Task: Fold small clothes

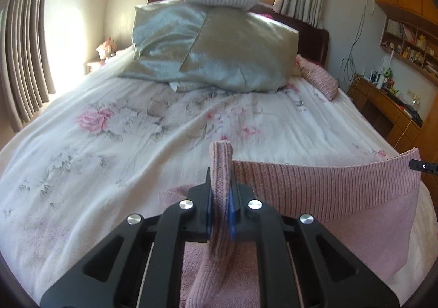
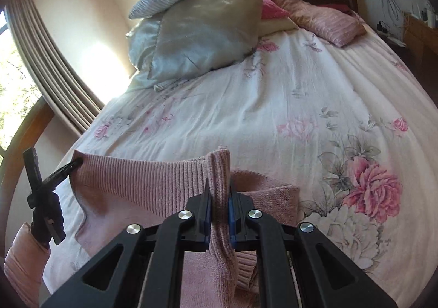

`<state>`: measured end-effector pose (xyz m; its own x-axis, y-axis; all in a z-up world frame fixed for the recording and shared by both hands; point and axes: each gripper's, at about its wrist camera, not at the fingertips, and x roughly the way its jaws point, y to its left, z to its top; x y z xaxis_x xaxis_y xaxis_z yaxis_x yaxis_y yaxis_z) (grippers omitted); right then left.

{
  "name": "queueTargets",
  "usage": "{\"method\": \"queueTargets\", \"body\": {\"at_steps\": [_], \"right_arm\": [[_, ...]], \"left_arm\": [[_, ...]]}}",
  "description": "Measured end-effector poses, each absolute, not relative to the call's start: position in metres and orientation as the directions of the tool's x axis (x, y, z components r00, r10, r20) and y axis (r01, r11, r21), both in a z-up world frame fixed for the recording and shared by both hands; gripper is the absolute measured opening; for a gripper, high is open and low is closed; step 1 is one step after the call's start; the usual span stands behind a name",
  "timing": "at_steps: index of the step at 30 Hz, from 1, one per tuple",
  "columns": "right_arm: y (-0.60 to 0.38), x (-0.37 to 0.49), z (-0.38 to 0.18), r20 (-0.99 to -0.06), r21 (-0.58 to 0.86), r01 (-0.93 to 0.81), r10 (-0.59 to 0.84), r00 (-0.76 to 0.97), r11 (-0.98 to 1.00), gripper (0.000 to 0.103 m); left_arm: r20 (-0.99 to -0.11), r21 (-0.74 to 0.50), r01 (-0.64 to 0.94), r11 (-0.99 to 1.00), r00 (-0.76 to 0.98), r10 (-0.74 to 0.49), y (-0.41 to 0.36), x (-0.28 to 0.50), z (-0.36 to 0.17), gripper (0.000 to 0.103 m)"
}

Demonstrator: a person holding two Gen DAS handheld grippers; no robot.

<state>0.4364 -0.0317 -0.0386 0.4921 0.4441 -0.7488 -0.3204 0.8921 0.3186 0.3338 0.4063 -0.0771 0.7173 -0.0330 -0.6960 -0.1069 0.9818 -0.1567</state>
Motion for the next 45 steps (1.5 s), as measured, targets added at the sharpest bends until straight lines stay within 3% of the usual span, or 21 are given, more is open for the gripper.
{"method": "queueTargets", "body": {"at_steps": [4,6,8,9,11,18,23,25,26,29,30,32,35,41,45], "right_arm": [[-0.021,0.454,-0.084,-0.813,0.288,-0.26,0.379,0.443,0.922,0.01],[-0.023,0.454,-0.098,-0.834,0.277,-0.223,0.349,0.427,0.935,0.016],[-0.03,0.447,-0.1,-0.832,0.268,-0.209,0.335,0.441,0.94,0.028],[-0.035,0.44,-0.097,-0.824,0.266,-0.211,0.336,0.457,0.941,0.032],[-0.045,0.422,-0.089,-0.81,0.274,-0.218,0.347,0.472,0.937,0.045],[-0.059,0.322,-0.086,-0.796,0.367,-0.307,0.467,0.385,0.878,0.056],[-0.056,0.277,-0.114,-0.803,0.41,-0.306,0.5,0.326,0.859,0.057],[-0.056,0.275,-0.124,-0.803,0.428,-0.285,0.506,0.315,0.857,0.054],[-0.056,0.276,-0.129,-0.794,0.463,-0.27,0.531,0.297,0.844,0.042],[-0.054,0.28,-0.134,-0.813,0.465,-0.231,0.515,0.272,0.855,0.014],[-0.056,0.281,-0.13,-0.805,0.48,-0.225,0.528,0.27,0.848,0.011],[-0.064,0.277,-0.117,-0.771,0.52,-0.22,0.565,0.295,0.825,0.01],[-0.07,0.277,-0.111,-0.795,0.472,-0.223,0.521,0.309,0.853,0.009],[-0.059,0.279,-0.153,-0.856,0.415,-0.201,0.456,0.243,0.887,0.008],[-0.058,0.279,-0.144,-0.847,0.423,-0.219,0.47,0.251,0.879,0.014]], "left_arm": [[-0.79,-0.16,-0.177,0.971,0.612,-0.019,0.417,0.346,-0.128,0.014],[-0.809,-0.173,-0.231,0.957,0.588,-0.004,0.427,0.342,-0.136,0.035],[-0.786,-0.213,-0.238,0.948,0.618,-0.021,0.438,0.329,-0.131,0.041],[-0.782,-0.213,-0.244,0.946,0.624,-0.015,0.443,0.321,-0.126,0.051],[-0.769,-0.208,-0.231,0.95,0.639,-0.013,0.448,0.299,-0.116,0.055],[-0.789,-0.264,-0.159,0.951,0.603,-0.118,0.443,0.197,-0.119,0.06],[-0.8,-0.325,-0.15,0.934,0.57,-0.187,0.428,0.166,-0.145,0.059],[-0.805,-0.333,-0.177,0.926,0.564,-0.181,0.427,0.167,-0.153,0.05],[-0.8,-0.362,-0.182,0.914,0.565,-0.204,0.428,0.169,-0.156,0.034],[-0.803,-0.403,-0.227,0.886,0.552,-0.224,0.433,0.175,-0.159,0.014],[-0.793,-0.435,-0.235,0.869,0.557,-0.246,0.437,0.173,-0.156,0.012],[-0.763,-0.471,-0.214,0.856,0.586,-0.274,0.441,0.165,-0.145,0.011],[-0.778,-0.432,-0.185,0.883,0.571,-0.262,0.437,0.16,-0.145,0.011],[-0.793,-0.389,-0.167,0.906,0.561,-0.237,0.432,0.155,-0.168,0.012],[-0.814,-0.296,-0.148,0.944,0.556,-0.168,0.423,0.153,-0.155,0.02]]}}
